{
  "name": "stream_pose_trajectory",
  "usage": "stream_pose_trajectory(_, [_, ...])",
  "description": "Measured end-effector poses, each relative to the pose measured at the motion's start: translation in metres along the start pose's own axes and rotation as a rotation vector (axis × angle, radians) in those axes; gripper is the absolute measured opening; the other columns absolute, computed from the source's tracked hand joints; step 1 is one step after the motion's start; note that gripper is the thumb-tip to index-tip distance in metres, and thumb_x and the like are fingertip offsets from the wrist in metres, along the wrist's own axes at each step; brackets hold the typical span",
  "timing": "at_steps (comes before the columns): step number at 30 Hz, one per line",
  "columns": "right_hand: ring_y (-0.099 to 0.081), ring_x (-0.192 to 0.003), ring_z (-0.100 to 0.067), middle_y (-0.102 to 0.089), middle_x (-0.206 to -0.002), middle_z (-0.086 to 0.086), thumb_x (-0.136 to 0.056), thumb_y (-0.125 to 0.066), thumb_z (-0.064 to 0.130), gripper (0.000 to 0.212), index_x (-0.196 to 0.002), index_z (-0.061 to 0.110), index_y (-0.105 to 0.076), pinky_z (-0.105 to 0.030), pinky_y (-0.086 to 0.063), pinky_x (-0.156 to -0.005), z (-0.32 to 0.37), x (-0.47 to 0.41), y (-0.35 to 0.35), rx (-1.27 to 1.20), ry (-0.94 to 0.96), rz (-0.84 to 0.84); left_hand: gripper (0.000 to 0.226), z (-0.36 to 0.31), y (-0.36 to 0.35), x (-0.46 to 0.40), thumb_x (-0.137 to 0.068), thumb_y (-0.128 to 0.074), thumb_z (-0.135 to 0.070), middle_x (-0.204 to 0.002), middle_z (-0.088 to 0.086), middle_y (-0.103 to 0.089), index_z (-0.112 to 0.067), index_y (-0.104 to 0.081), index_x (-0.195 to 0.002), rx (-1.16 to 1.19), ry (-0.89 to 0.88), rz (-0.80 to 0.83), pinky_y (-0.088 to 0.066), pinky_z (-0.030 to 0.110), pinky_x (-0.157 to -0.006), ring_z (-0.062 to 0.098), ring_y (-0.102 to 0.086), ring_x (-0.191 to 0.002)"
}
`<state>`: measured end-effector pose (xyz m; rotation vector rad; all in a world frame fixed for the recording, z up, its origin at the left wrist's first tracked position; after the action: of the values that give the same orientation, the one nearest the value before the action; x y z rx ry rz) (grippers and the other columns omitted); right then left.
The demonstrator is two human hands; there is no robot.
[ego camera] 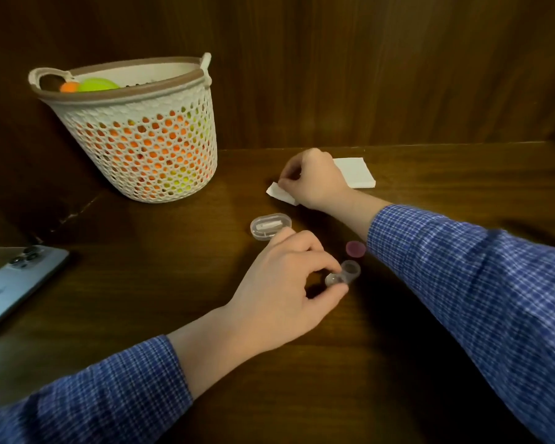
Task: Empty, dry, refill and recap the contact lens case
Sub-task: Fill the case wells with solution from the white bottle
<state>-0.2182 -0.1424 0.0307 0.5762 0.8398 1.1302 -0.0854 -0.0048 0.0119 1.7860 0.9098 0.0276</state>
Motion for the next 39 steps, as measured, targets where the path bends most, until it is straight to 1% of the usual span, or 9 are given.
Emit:
stream_pose_trajectory(4, [-0.065,-0.081,-0.005,-0.068,-0.089,0.01,-0.096,-0.068,0.019,0.01,-0.088,0.023,-0.072,-0.014,-0.049,-0.068,0.003,0.035,0.043,-0.148,0.056,-0.102,0.026,-0.006,0.004,-0.002,-0.091,-0.066,-0.05,-0.102,-0.021,-0.058,-0.033,-0.074,-0.109,0.036,0.014,-0.072,-0.046,0.017,-0.081,0.002,-0.05,-0.103])
stream_pose_trajectory(8, [-0.068,-0.085,-0.003,-0.07,-0.085,0.012,-0.097,-0.068,0.019,0.014,-0.087,0.028,-0.072,-0.011,-0.054,-0.07,-0.016,0.111,0.09,-0.248,0.051,-0.155,0.021,-0.027,0.007,-0.004,-0.092,-0.067,-0.04,-0.102,-0.018,-0.058,-0.028,-0.075,-0.108,0.094,-0.001,-0.219,-0.039,0.011,-0.078,0.006,-0.052,-0.101])
stream_pose_trajectory(13, [-0.072,-0.082,-0.002,-0.075,-0.088,0.016,-0.094,-0.072,0.023,0.011,-0.093,0.035,-0.072,-0.014,-0.057,-0.067,-0.066,0.225,0.141,-0.305,-0.117,-0.158,0.029,-0.077,-0.015,-0.009,-0.092,-0.058,-0.039,-0.107,-0.016,-0.056,-0.026,-0.071,-0.115,0.121,-0.131,-0.204,-0.046,0.014,-0.084,0.006,-0.052,-0.103])
stream_pose_trajectory(17, [-0.067,-0.074,-0.004,-0.073,-0.082,0.007,-0.09,-0.075,0.022,0.007,-0.094,0.025,-0.071,-0.021,-0.053,-0.067,-0.116,0.3,0.21,-0.369,-0.285,-0.598,0.029,-0.113,-0.037,-0.019,-0.093,-0.062,-0.036,-0.113,-0.02,-0.049,-0.029,-0.066,-0.121,0.16,-0.163,-0.089,-0.055,0.018,-0.078,0.004,-0.053,-0.102])
stream_pose_trajectory(20, [-0.062,-0.085,-0.009,-0.064,-0.096,0.006,-0.088,-0.079,0.021,0.03,-0.112,0.02,-0.061,-0.025,-0.05,-0.07,-0.155,0.321,0.243,-0.409,-0.495,-0.806,0.035,-0.137,-0.053,-0.027,-0.094,-0.068,-0.03,-0.114,-0.026,-0.042,-0.033,-0.061,-0.128,0.162,-0.165,-0.02,-0.05,0.013,-0.072,-0.002,-0.051,-0.099])
stream_pose_trajectory(26, [-0.054,-0.131,-0.027,-0.05,-0.148,-0.009,-0.089,-0.08,0.026,0.08,-0.154,0.013,-0.034,-0.03,-0.041,-0.091,-0.202,0.28,0.234,-0.359,-0.661,-0.553,0.043,-0.161,-0.064,-0.034,-0.092,-0.071,-0.03,-0.116,-0.026,-0.043,-0.037,-0.056,-0.132,0.216,-0.097,0.01,-0.048,0.005,-0.067,-0.004,-0.053,-0.094])
stream_pose_trajectory(33, [-0.063,-0.099,-0.015,-0.066,-0.122,-0.005,-0.093,-0.074,0.032,0.048,-0.133,0.012,-0.056,-0.025,-0.049,-0.076,-0.194,0.239,0.216,-0.214,-0.52,-0.496,0.042,-0.137,-0.046,-0.028,-0.093,-0.071,-0.029,-0.114,-0.029,-0.044,-0.037,-0.056,-0.132,0.257,-0.024,-0.005,-0.049,0.009,-0.064,0.0,-0.059,-0.089])
stream_pose_trajectory(36, [-0.069,-0.09,-0.006,-0.07,-0.108,0.006,-0.09,-0.075,0.044,0.041,-0.121,0.021,-0.063,-0.015,-0.05,-0.062,-0.147,0.222,0.194,-0.28,-0.303,-0.364,0.038,-0.118,-0.028,-0.029,-0.096,-0.069,-0.027,-0.114,-0.024,-0.051,-0.033,-0.059,-0.132,0.325,0.055,-0.055,-0.049,0.015,-0.066,0.004,-0.06,-0.084])
stream_pose_trajectory(39, [-0.07,-0.084,-0.005,-0.071,-0.095,0.009,-0.092,-0.073,0.044,0.025,-0.109,0.028,-0.063,-0.019,-0.057,-0.068,-0.084,0.208,0.162,-0.381,-0.085,-0.211,0.031,-0.099,-0.004,-0.032,-0.099,-0.063,-0.026,-0.114,-0.01,-0.059,-0.032,-0.057,-0.129,0.414,0.119,-0.107,-0.051,0.021,-0.07,0.009,-0.061,-0.084])
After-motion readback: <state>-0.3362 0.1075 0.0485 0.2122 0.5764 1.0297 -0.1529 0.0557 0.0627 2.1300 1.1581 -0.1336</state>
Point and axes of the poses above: each hand's wrist, its own x-axis away from the middle knuckle, its own y-axis out of the back of the hand, z = x × y, the point moved 7 cm from there along -x, towards the middle knuckle
